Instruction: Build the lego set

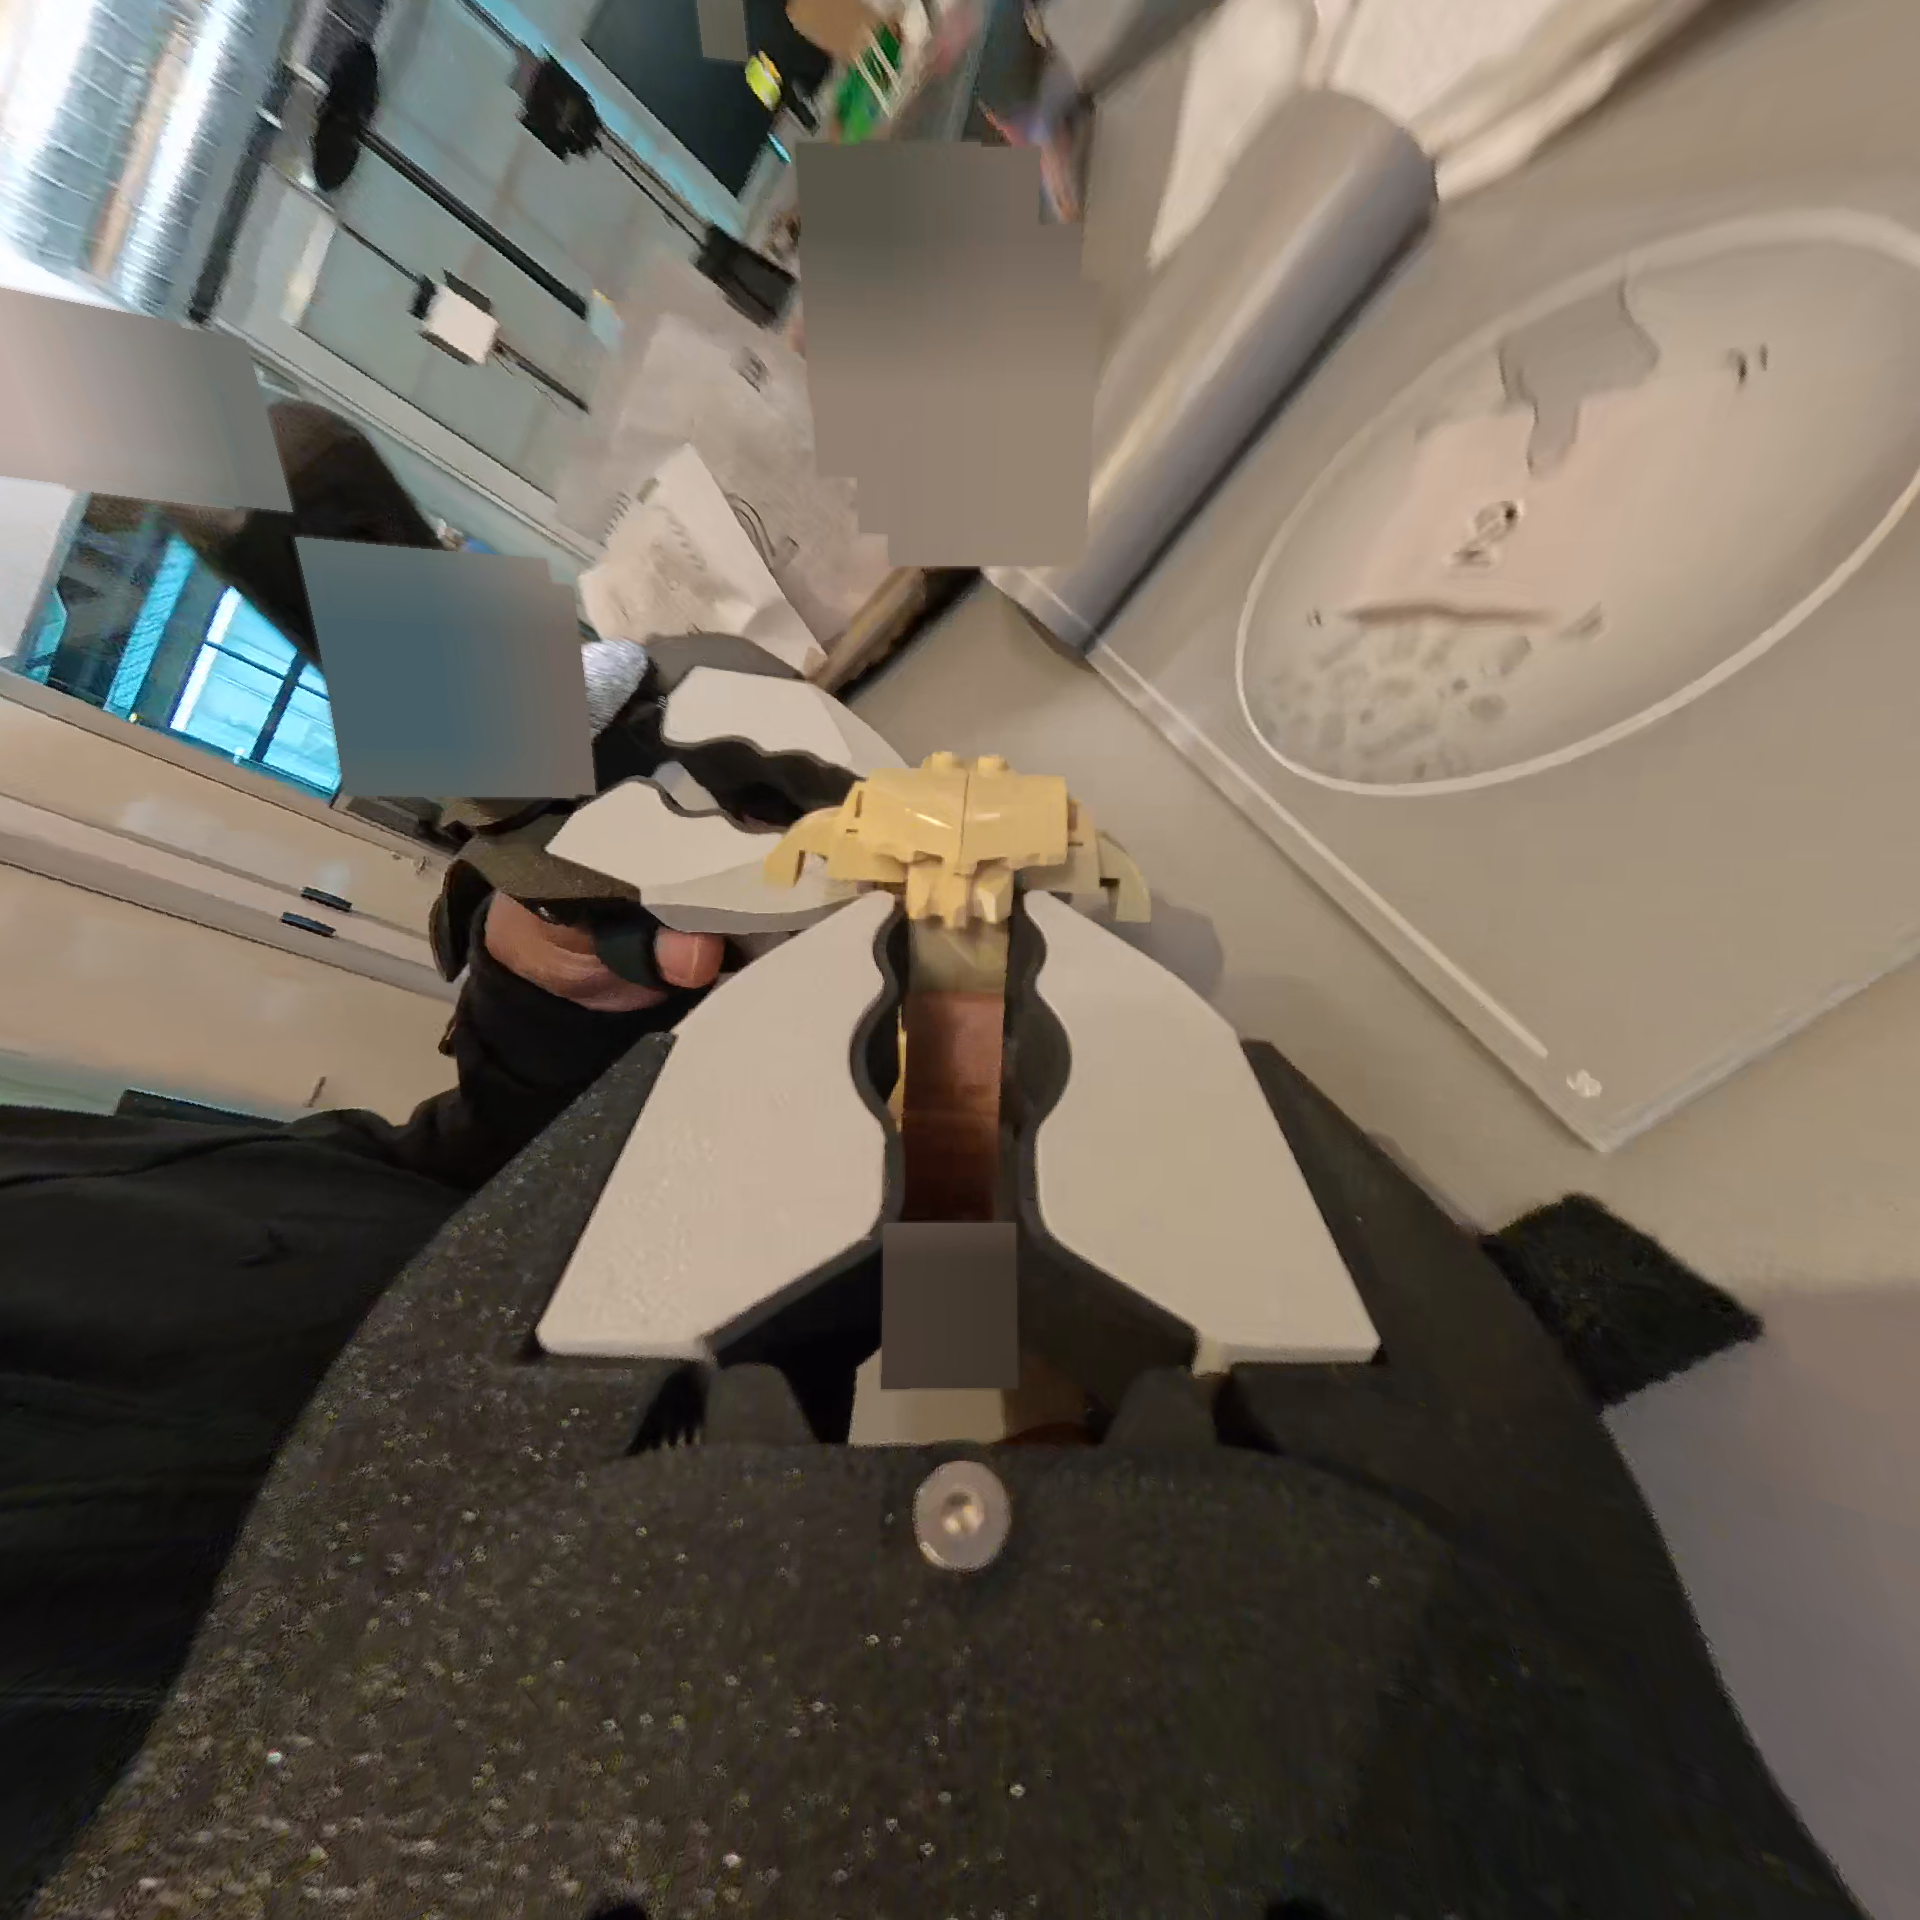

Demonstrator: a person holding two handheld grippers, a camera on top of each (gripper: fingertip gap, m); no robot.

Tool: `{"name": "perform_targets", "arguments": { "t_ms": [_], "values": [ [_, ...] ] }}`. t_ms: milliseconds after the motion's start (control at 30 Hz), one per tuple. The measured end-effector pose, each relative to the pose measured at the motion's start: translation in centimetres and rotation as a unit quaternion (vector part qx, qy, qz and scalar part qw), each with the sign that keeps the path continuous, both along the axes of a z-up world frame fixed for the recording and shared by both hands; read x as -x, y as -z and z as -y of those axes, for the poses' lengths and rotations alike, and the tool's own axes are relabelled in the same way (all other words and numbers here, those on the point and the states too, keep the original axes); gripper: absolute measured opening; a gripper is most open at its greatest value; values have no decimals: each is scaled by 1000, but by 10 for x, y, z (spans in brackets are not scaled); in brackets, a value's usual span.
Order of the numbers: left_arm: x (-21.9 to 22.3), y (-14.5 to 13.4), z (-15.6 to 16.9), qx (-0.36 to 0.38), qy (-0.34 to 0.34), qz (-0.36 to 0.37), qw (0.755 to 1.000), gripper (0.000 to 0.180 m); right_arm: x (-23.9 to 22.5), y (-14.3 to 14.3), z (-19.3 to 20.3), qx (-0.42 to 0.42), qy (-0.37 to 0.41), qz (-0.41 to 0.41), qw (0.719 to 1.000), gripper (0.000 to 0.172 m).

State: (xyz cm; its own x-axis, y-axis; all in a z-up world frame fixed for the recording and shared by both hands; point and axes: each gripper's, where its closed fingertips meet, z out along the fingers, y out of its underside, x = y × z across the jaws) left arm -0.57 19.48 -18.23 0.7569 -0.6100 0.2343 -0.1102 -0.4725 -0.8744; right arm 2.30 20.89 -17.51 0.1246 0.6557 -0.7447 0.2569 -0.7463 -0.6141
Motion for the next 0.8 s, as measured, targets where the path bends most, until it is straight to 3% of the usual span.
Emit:
{"name": "perform_targets", "arguments": {
  "t_ms": [200,367,600,800],
  "values": [
    [-8,-53,1,-64,-1,192,979,18,-4,-39,-13,-144,63,-108,982,17],
    [-14,-82,-1,-114,-25,264,958,18,-8,-60,-16,-287,117,-144,940,17],
    [-17,-92,-2,-109,-67,325,937,18,-15,-77,-14,-442,164,-152,869,17],
    [-22,-91,-2,-58,-53,403,912,18,-18,-88,-6,-528,174,-158,816,17]
  ]
}}
